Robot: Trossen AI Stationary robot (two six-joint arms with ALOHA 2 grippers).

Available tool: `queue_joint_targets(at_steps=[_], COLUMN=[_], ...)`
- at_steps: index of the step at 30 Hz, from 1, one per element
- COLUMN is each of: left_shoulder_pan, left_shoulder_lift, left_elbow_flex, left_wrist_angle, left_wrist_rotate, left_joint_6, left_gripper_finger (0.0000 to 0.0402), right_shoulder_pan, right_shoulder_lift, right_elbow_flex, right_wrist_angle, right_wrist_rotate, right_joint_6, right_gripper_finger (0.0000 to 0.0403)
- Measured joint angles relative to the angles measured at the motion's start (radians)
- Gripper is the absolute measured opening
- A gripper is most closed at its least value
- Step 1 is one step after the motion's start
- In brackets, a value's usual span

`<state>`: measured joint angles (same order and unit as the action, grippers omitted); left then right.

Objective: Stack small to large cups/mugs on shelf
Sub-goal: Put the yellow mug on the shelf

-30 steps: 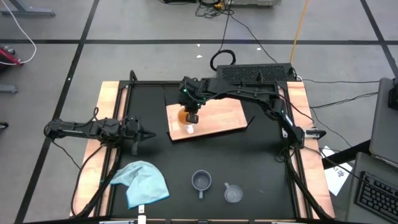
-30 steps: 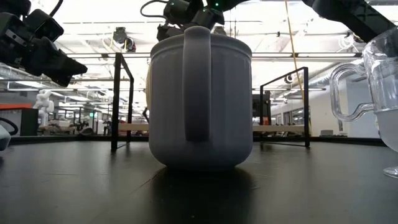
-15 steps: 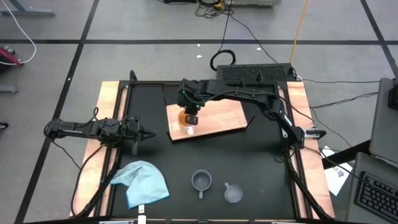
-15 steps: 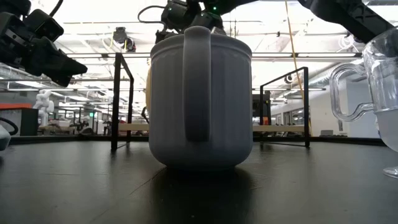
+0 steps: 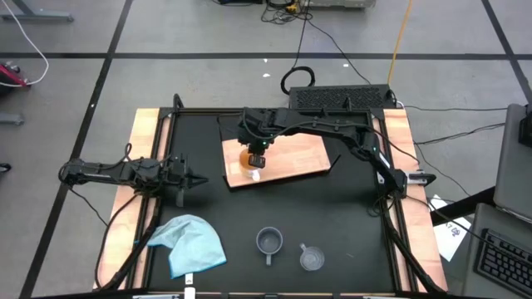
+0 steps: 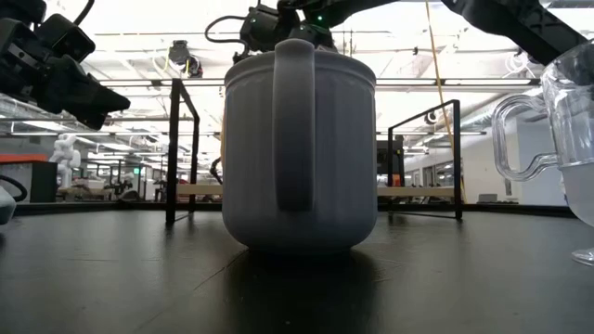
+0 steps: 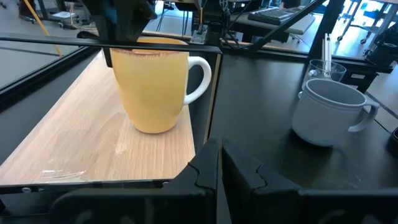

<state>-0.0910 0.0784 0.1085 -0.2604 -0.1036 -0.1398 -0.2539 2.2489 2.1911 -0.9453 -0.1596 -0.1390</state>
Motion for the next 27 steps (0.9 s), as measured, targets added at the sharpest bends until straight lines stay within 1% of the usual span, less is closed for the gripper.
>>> queue_joint_targets(at_steps=[27], left_shoulder_pan=[0.000], left_shoulder_lift=[0.000], left_elbow_flex=[0.000], left_wrist_angle=[-0.003], left_wrist_rotate=[0.000], left_joint_6=[-0.012], left_gripper_finger=[0.0021], right_shoulder_pan=[0.000], right_shoulder_lift=[-0.001], right_elbow_flex=[-0.019], right_wrist_angle=[0.024], right_wrist_rotate=[0.000], right_joint_6=[-0.014], right_gripper_finger=[0.0021])
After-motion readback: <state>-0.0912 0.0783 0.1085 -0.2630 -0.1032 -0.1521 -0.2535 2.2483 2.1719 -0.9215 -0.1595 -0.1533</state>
